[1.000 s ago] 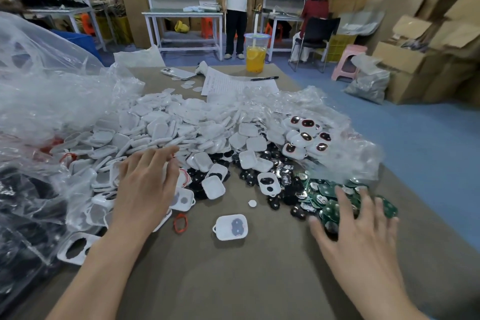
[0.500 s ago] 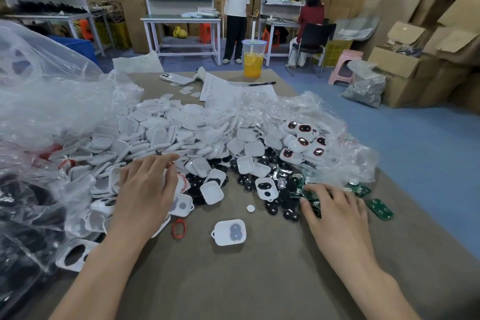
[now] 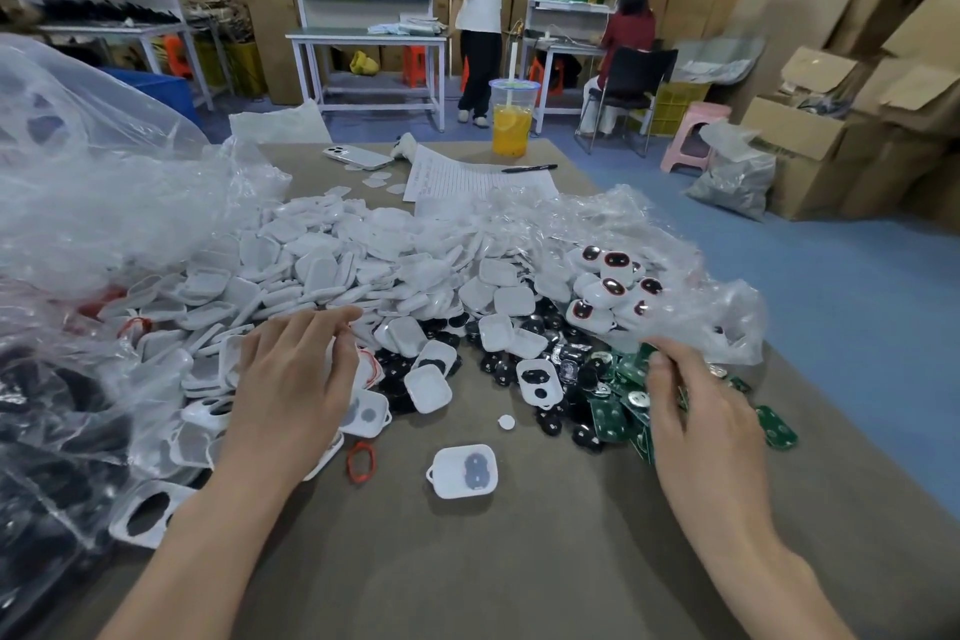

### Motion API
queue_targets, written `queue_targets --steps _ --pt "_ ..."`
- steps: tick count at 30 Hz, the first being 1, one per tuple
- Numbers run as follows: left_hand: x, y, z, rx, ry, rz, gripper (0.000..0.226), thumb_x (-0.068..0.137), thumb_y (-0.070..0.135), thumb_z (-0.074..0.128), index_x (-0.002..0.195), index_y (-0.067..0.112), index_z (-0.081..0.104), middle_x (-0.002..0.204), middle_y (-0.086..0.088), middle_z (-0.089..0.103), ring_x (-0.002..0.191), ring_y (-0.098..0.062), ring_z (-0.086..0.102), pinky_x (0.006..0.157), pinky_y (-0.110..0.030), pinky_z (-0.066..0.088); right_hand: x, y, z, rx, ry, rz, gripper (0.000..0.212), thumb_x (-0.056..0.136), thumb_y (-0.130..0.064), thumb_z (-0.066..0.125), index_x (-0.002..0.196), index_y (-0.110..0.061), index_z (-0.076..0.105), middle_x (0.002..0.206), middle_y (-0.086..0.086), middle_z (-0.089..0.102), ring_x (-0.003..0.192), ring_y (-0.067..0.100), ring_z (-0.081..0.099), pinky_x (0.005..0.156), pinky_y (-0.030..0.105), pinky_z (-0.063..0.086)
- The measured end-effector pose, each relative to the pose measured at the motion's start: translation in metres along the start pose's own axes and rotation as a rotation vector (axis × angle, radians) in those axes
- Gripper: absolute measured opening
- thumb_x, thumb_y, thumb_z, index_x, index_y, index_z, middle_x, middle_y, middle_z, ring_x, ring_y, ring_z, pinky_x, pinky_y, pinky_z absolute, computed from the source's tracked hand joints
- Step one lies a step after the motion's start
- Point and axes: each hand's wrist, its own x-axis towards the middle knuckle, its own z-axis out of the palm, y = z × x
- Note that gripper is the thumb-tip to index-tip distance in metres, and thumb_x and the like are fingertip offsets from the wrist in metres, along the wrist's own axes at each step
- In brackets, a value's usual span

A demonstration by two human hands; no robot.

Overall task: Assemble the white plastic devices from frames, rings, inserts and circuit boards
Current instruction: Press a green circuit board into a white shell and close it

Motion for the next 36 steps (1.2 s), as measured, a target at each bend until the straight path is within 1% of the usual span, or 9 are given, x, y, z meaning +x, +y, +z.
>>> queue_targets --steps 3,5,9,12,15,19,27,32,36 --pt "-0.002 0.001 -0.001 -0.009 0.044 0.042 0.021 0.102 0.016 0.053 0.118 0.020 0.067 0.108 0.002 0.070 0.108 -0.023 0.053 0.102 -0.028 0.024 0.000 -0.017 0.016 0.162 0.000 -0.178 0.030 0.102 -0.037 0.042 0.118 -0.028 0.066 0.098 -0.015 0.065 0.083 0.001 0.061 0.079 0.019 0.046" --pt "-0.002 0.004 -0.002 -0.021 0.081 0.087 0.024 0.099 0.019 0.050 0.115 0.017 0.068 0.104 0.002 0.071 0.105 -0.022 0.054 0.101 -0.025 0.024 0.007 -0.030 0.028 0.325 -0.088 -0.212 0.024 0.104 -0.033 0.046 0.118 -0.034 0.066 0.107 -0.019 0.062 0.095 -0.001 0.063 0.084 0.010 0.043" --pt "-0.005 0.015 -0.005 -0.135 0.107 0.196 0.024 0.099 0.025 0.049 0.113 0.020 0.068 0.102 0.016 0.067 0.103 -0.010 0.052 0.098 -0.021 0.030 0.029 -0.066 0.053 0.725 -0.360 -0.045 0.018 0.103 -0.028 0.054 0.109 -0.036 0.069 0.100 -0.011 0.071 0.085 0.009 0.072 0.075 0.017 0.053" --pt "-0.008 0.024 -0.005 -0.337 0.035 0.090 0.016 0.102 0.039 0.052 0.115 0.040 0.061 0.105 0.033 0.061 0.108 0.008 0.051 0.091 -0.004 0.034 0.044 -0.084 0.069 0.964 -0.542 0.040 0.014 0.100 -0.018 0.061 0.104 -0.026 0.071 0.089 -0.005 0.074 0.078 0.017 0.073 0.071 0.023 0.057" --pt "-0.009 0.032 -0.003 -0.447 -0.013 0.035 0.021 0.091 0.046 0.054 0.112 0.048 0.058 0.103 0.028 0.063 0.098 0.009 0.058 0.080 -0.013 0.048 0.048 -0.087 0.081 1.133 -0.675 0.112 0.015 0.095 -0.009 0.065 0.106 -0.016 0.072 0.092 0.004 0.074 0.078 0.022 0.075 0.071 0.024 0.059" --pt "-0.007 0.039 -0.001 -0.490 -0.083 0.011 0.009 0.090 0.050 0.061 0.099 0.050 0.063 0.098 0.030 0.066 0.092 0.012 0.062 0.077 -0.004 0.042 0.047 -0.084 0.086 1.142 -0.731 0.130 0.013 0.091 -0.012 0.072 0.102 -0.018 0.077 0.095 0.007 0.078 0.085 0.026 0.075 0.073 0.025 0.059" --pt "-0.008 0.041 0.004 -0.737 -0.173 -0.187 0.018 0.090 0.039 0.061 0.105 0.046 0.069 0.103 0.019 0.075 0.098 -0.004 0.070 0.082 -0.028 0.050 0.054 -0.077 0.084 1.173 -0.823 0.238 0.028 0.086 -0.032 0.068 0.102 -0.011 0.076 0.103 0.012 0.077 0.093 0.029 0.075 0.075 0.027 0.061" --pt "-0.009 0.039 0.001 -0.807 -0.170 -0.256 0.024 0.096 0.030 0.066 0.107 0.051 0.067 0.096 0.012 0.075 0.084 -0.003 0.070 0.044 -0.022 0.047 0.054 -0.071 0.085 1.095 -0.859 0.262 0.023 0.095 -0.028 0.064 0.097 -0.009 0.076 0.095 0.013 0.078 0.082 0.022 0.075 0.067 0.024 0.059" --pt "-0.007 0.038 -0.003 -0.870 -0.154 -0.253 0.018 0.093 0.037 0.061 0.104 0.045 0.072 0.090 0.006 0.076 0.082 -0.008 0.071 0.070 -0.017 0.054 0.054 -0.070 0.084 1.024 -0.880 0.232 0.021 0.097 -0.030 0.063 0.091 -0.016 0.079 0.093 0.009 0.078 0.075 0.016 0.072 0.064 0.024 0.057"
